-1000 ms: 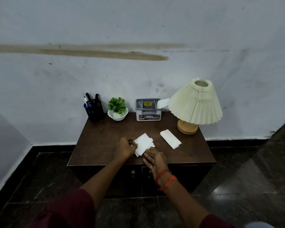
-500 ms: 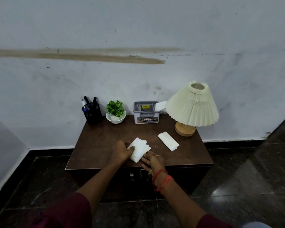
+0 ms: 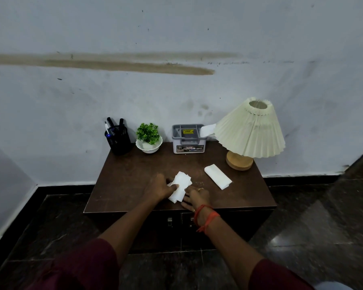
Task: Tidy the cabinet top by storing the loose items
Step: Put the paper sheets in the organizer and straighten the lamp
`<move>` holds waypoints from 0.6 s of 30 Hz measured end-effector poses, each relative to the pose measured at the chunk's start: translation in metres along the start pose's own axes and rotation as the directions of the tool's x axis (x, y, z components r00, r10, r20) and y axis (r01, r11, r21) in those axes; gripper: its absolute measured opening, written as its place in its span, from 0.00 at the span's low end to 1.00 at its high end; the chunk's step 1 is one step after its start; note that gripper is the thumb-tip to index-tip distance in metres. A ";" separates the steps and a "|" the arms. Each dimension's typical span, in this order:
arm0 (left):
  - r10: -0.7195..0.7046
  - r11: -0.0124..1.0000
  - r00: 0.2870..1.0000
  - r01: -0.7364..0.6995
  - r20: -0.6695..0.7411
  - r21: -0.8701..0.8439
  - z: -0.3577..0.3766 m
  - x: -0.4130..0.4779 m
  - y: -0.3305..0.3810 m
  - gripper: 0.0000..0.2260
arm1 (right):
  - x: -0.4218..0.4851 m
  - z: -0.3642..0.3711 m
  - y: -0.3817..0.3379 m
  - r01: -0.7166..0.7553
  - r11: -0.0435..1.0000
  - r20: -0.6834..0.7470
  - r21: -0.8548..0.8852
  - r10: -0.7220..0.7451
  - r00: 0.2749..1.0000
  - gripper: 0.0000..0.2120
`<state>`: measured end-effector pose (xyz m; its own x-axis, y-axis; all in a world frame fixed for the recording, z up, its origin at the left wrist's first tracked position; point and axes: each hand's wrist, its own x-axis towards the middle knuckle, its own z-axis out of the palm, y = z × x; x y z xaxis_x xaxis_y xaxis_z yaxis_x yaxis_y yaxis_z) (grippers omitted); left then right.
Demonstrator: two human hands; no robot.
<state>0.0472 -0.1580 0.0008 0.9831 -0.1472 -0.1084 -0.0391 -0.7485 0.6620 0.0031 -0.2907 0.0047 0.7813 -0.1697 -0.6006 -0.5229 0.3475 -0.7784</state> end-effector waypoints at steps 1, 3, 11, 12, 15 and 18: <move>-0.003 1.000 1.000 0.003 -0.007 -0.009 0.000 -0.001 0.001 0.22 | 0.001 0.001 -0.001 0.008 1.000 -0.010 -0.025 -0.008 1.000 0.06; -0.015 0.999 1.000 0.015 -0.016 -0.032 -0.001 -0.002 0.003 0.16 | 0.002 0.003 -0.002 0.015 0.998 -0.017 -0.061 -0.016 1.000 0.04; -0.041 0.994 0.999 0.038 -0.024 -0.105 -0.005 -0.003 0.002 0.10 | 0.000 0.010 -0.005 0.058 0.987 -0.049 -0.150 -0.066 0.997 0.09; -0.051 0.993 0.998 0.048 -0.025 -0.103 -0.005 -0.004 0.002 0.10 | -0.001 0.011 -0.005 0.066 0.986 -0.052 -0.153 -0.075 0.996 0.09; -0.073 0.990 0.997 0.068 -0.037 -0.121 -0.005 -0.004 -0.003 0.11 | 0.000 0.012 -0.003 0.080 0.983 -0.057 -0.167 -0.091 0.994 0.04; -0.078 0.989 0.996 0.073 -0.033 -0.132 -0.006 -0.007 -0.005 0.11 | 0.005 0.015 -0.001 0.129 0.968 -0.091 -0.216 -0.152 0.984 0.11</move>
<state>0.0411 -0.1491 0.0023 0.9886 -0.0663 -0.1352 0.0571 -0.6656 0.7441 0.0126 -0.2781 0.0058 0.8173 -0.3038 -0.4896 -0.4787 0.1149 -0.8704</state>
